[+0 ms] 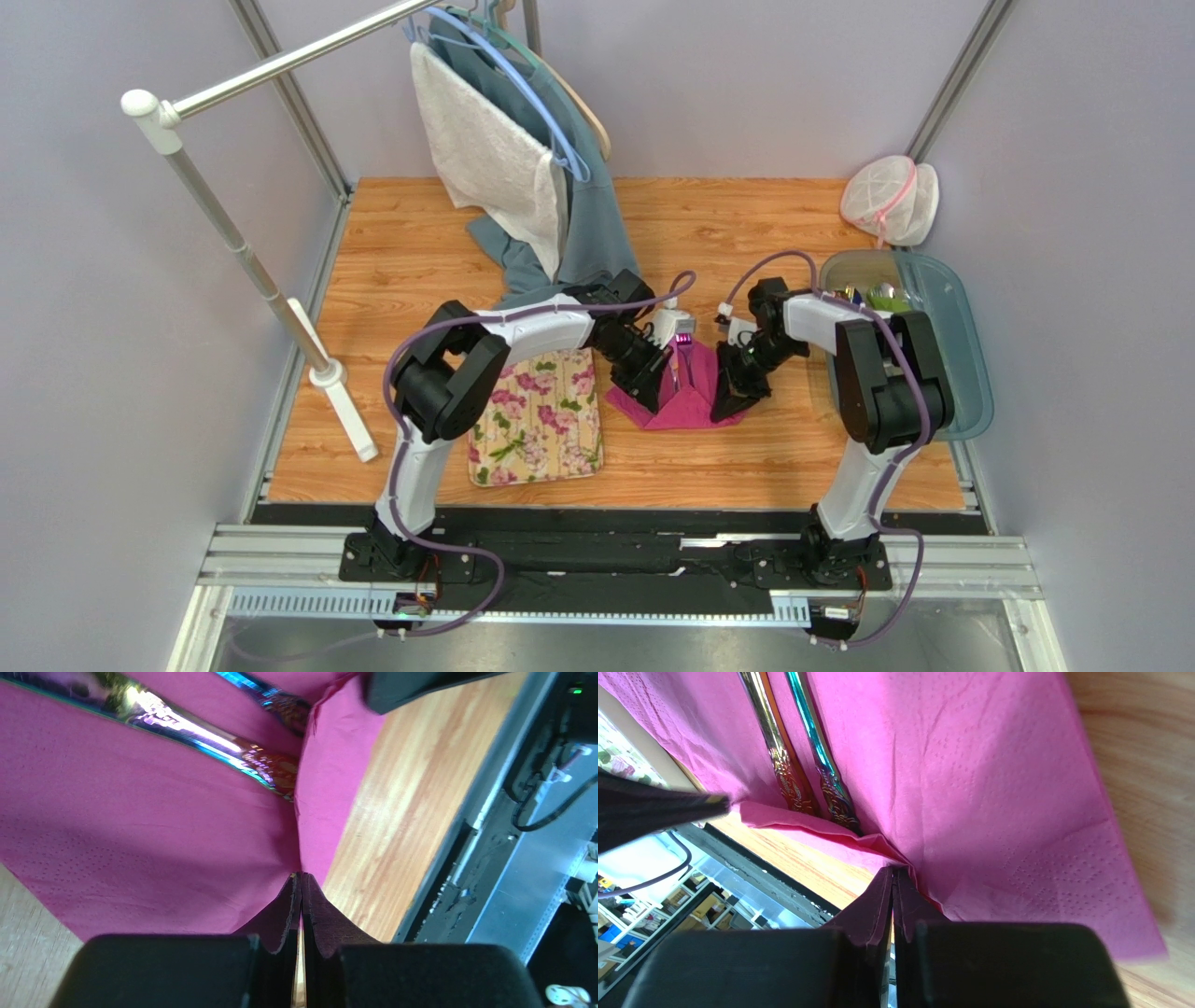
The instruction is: Place the utensils on the paper napkin and roll it up
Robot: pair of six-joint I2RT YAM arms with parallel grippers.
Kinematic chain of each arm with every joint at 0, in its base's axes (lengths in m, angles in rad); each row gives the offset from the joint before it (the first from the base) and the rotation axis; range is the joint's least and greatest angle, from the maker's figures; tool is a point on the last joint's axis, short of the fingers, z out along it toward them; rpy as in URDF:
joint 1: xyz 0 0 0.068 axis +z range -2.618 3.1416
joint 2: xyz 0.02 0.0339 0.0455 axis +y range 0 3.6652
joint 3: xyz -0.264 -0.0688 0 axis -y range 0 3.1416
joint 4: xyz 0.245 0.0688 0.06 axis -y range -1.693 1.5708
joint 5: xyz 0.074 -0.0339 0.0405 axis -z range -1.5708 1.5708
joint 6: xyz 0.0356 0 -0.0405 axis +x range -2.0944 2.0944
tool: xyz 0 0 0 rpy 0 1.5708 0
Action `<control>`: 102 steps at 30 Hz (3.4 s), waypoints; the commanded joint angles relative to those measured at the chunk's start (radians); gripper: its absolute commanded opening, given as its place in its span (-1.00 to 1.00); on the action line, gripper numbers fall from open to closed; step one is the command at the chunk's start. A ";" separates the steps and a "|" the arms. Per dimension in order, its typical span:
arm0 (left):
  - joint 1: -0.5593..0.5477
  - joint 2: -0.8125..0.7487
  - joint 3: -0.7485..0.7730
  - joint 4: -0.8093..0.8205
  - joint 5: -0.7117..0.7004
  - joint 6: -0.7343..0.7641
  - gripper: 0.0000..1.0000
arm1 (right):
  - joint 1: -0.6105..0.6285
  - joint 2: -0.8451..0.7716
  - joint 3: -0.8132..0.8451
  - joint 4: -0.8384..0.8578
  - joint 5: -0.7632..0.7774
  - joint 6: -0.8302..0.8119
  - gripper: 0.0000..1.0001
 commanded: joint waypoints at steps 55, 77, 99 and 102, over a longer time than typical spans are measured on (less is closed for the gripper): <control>-0.022 0.058 0.054 -0.030 -0.032 0.021 -0.96 | 0.046 0.053 0.031 -0.024 0.060 -0.008 -0.90; -0.008 0.058 0.049 -0.044 -0.070 0.041 -0.96 | -0.046 0.038 0.077 -0.130 0.186 -0.108 -0.93; -0.008 0.038 0.060 -0.038 -0.037 0.052 -0.92 | -0.032 -0.063 0.137 -0.109 -0.067 -0.039 -0.89; -0.008 0.038 0.061 -0.035 -0.037 0.049 -0.91 | -0.002 -0.045 0.137 -0.063 -0.081 0.016 -0.88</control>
